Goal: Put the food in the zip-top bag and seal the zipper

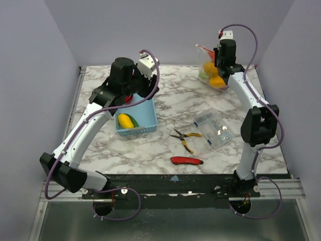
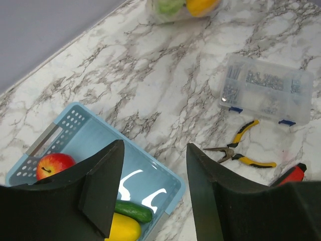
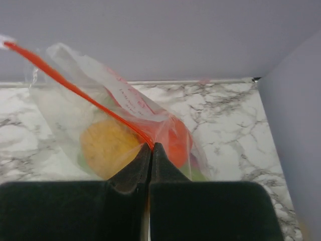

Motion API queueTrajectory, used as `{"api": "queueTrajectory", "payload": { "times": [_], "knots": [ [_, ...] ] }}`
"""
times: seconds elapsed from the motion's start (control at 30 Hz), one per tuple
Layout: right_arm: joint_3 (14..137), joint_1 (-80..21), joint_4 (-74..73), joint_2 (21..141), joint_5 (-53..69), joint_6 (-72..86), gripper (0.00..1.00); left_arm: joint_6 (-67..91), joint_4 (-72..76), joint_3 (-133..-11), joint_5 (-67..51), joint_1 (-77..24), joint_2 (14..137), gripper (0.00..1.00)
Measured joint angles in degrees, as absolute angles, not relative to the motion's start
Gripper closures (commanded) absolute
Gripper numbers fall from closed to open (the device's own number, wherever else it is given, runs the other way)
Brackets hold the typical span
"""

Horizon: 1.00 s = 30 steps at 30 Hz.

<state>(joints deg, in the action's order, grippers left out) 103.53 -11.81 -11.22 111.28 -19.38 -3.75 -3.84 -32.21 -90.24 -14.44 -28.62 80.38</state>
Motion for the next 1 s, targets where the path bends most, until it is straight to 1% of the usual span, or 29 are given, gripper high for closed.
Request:
{"api": "queueTrajectory", "payload": {
  "times": [0.13,0.33,0.47,0.57,0.6,0.7,0.73,0.77,0.8,0.83,0.87,0.93,0.97,1.0],
  "knots": [
    [104.9,-10.8,-11.8,113.8,-23.0,-6.1,1.0,-4.1,-32.1,-86.5,-15.1,-28.6,77.8,0.46],
    [101.9,-12.9,-12.1,114.2,-22.6,-5.8,0.99,-3.9,-31.5,-81.4,-15.7,-28.6,75.9,0.46],
    [99.5,-15.8,-12.4,114.2,-20.2,-3.9,0.93,-3.3,-31.1,-79.4,-15.8,-28.6,74.1,0.46],
    [98.1,-17.5,-13.1,114.2,-15.8,-0.8,0.88,-2.9,-30.3,-78.1,-15.7,-28.6,72.2,0.45],
    [97.7,-18.0,-13.3,114.3,-13.9,0.5,0.84,-2.7,-30.1,-77.5,-15.7,-28.6,71.4,0.45],
    [97.2,-18.7,-13.9,114.6,-8.5,4.3,0.64,-2.2,-29.9,-76.6,-15.7,-28.6,69.4,0.43],
    [97.2,-18.7,-14.3,114.6,-6.9,5.3,0.58,-2.1,-29.8,-76.1,-15.7,-28.6,68.6,0.41],
    [97.2,-18.6,-14.8,114.6,-5.3,6.1,0.54,-2.0,-29.8,-75.8,-15.7,-28.6,67.9,0.31],
    [97.2,-18.6,-15.4,114.6,-3.9,6.8,0.5,-1.8,-29.7,-75.5,-15.7,-28.6,67.4,0.12],
    [97.2,-18.6,-16.0,114.5,-2.7,7.2,0.46,-1.7,-29.5,-74.8,-15.6,-28.6,66.3,0.02],
    [97.2,-18.5,-16.9,114.4,-1.7,7.6,0.41,-1.2,-29.3,-74.1,-15.4,-28.6,65.1,0.02],
    [97.0,-18.5,-18.8,113.7,-0.4,7.9,0.13,-0.5,-28.7,-72.6,-14.9,-28.6,62.8,0.02],
    [96.6,-18.4,-19.9,112.8,-0.1,8.2,0.02,0.2,-28.5,-71.9,-14.5,-28.6,61.2,0.02],
    [95.9,-18.4,-20.8,111.4,0.1,8.4,0.0,0.6,-28.4,-71.7,-14.2,-28.6,60.2,0.02]
  ]
}}
